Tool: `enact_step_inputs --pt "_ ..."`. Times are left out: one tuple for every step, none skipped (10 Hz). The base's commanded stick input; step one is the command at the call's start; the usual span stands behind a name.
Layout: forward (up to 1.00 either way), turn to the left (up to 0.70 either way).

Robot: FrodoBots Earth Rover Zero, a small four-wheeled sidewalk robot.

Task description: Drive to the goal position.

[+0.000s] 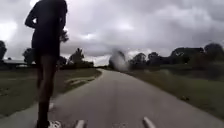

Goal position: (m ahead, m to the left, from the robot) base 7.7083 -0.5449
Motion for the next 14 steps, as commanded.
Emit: enact_step_inputs --pt "0.70 0.00" --pt "0.70 0.00" --pt "0.70 0.00" --pt "0.70 0.00" --pt "0.70 0.00" --pt "0.70 0.00" --pt "0.70 0.00" --pt "0.70 0.00" --pt "0.70 0.00" --pt "0.70 0.00" --pt "0.70 0.00" --pt "0.70 0.00" --pt "0.70 0.00" --pt "0.70 0.00"
